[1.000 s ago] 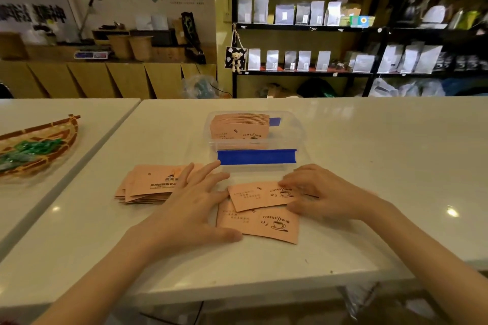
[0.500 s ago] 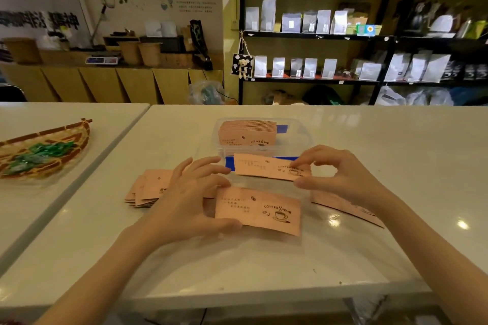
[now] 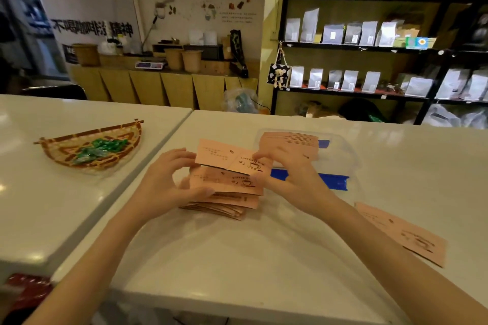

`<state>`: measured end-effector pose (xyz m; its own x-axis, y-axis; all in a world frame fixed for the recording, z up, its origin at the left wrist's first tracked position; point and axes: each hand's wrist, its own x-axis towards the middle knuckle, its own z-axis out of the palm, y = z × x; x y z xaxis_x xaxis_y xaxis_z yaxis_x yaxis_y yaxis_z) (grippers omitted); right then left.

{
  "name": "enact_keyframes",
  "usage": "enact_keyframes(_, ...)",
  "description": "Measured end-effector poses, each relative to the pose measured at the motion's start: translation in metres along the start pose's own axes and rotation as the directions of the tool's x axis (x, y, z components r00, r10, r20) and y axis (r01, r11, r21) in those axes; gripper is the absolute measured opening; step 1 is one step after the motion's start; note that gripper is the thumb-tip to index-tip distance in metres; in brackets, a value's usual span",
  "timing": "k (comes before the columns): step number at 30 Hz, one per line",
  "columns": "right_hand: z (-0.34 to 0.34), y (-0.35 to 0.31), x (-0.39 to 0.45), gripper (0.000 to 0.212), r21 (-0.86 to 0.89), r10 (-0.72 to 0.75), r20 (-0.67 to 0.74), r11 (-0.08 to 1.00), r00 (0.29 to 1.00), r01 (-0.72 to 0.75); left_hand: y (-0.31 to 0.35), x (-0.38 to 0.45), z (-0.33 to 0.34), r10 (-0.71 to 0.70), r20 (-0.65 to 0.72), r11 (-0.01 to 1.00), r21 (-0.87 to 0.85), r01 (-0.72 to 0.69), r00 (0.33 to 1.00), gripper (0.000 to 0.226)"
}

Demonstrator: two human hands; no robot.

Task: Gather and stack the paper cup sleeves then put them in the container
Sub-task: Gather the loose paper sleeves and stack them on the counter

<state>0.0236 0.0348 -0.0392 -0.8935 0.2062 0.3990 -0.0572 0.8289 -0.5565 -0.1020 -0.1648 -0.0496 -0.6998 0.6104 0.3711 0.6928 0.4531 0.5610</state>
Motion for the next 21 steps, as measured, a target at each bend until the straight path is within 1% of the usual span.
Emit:
enact_keyframes(3,0.015,-0.002,0.003,0.036,-0.008,0.001,0.048,1.0,0.999,-0.001,-0.012,0.0,0.002,-0.041,0.014,0.999,-0.013,0.041,0.999,0.066)
enact_keyframes(6,0.025,-0.002,0.002,0.04,-0.04,-0.015,0.088,0.999,0.996,0.019,-0.016,0.0,0.005,-0.099,0.068,0.994,-0.031,0.102,0.993,0.066)
enact_keyframes(11,0.032,0.001,-0.002,0.041,-0.08,0.004,0.139,0.997,0.99,0.007,-0.022,-0.001,0.009,-0.172,0.143,0.985,0.047,0.167,0.975,0.072)
enact_keyframes(13,0.033,0.001,-0.003,0.042,-0.094,0.017,0.162,0.996,0.987,-0.002,-0.024,-0.001,0.01,-0.199,0.165,0.98,0.063,0.191,0.966,0.078)
enact_keyframes(16,0.031,0.001,-0.005,0.042,-0.127,0.014,0.191,0.992,0.981,0.01,-0.02,-0.001,0.009,-0.229,0.158,0.973,0.057,0.222,0.961,0.09)
enact_keyframes(18,0.027,0.002,-0.009,0.044,-0.13,0.013,0.208,0.991,0.978,0.014,-0.009,-0.002,0.01,-0.179,0.152,0.982,0.08,0.168,0.972,0.093)
enact_keyframes(20,0.019,0.002,-0.013,0.047,-0.121,0.022,0.205,0.993,0.979,0.003,0.008,-0.002,0.013,-0.077,0.152,0.993,0.101,0.062,0.985,0.09)
enact_keyframes(21,0.015,0.002,-0.015,0.048,-0.116,0.029,0.194,0.993,0.981,-0.007,0.02,-0.002,0.015,-0.023,0.159,0.996,0.084,0.009,0.987,0.086)
